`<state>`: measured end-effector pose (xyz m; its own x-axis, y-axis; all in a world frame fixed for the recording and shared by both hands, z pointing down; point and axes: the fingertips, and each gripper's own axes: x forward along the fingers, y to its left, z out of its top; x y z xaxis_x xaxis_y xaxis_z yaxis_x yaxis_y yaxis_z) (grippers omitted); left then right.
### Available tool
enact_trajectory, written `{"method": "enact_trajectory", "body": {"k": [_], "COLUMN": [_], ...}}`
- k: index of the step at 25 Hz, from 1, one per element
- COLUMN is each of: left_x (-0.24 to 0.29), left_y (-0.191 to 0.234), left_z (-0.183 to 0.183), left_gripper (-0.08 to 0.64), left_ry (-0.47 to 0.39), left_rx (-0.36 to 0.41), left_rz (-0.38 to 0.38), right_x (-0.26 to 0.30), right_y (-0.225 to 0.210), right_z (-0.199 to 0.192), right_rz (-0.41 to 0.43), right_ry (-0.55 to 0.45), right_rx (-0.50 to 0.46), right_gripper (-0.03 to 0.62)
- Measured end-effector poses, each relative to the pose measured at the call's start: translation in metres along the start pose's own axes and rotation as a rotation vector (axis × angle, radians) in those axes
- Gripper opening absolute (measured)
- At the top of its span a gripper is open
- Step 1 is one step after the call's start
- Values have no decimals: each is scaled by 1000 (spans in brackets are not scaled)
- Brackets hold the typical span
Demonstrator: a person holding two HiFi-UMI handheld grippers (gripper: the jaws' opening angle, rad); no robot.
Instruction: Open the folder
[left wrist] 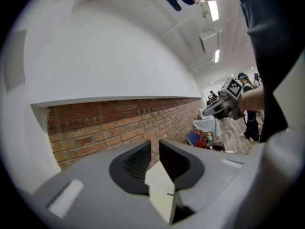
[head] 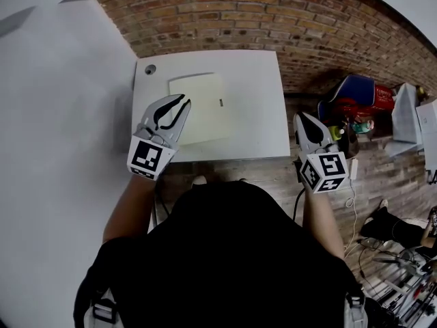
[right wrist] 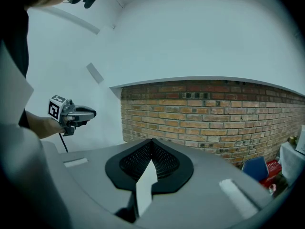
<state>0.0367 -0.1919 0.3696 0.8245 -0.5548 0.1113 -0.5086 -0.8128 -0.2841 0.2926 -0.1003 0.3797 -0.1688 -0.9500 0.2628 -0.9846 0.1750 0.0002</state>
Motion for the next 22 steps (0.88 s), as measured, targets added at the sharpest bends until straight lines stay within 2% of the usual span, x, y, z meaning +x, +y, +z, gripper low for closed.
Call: {"method": "enact_trajectory", "body": {"k": [7, 16, 22], "left_x": [18, 39, 47], "left_y": [-27, -67, -79], "left_z": [-30, -109, -144], "left_gripper": [42, 43, 49], "left_ry": [54, 178, 242], "left_rx": [-2, -16, -39], "left_rz": [-52, -134, -163], "right_x": [1, -3, -14], "right_y": [2, 3, 1], "right_z": [-2, -11, -13], "right_rz": [7, -23, -49], "right_ry": [14, 36, 46], "right_rx": [-3, 2, 5], "right_gripper": [0, 0, 0]}}
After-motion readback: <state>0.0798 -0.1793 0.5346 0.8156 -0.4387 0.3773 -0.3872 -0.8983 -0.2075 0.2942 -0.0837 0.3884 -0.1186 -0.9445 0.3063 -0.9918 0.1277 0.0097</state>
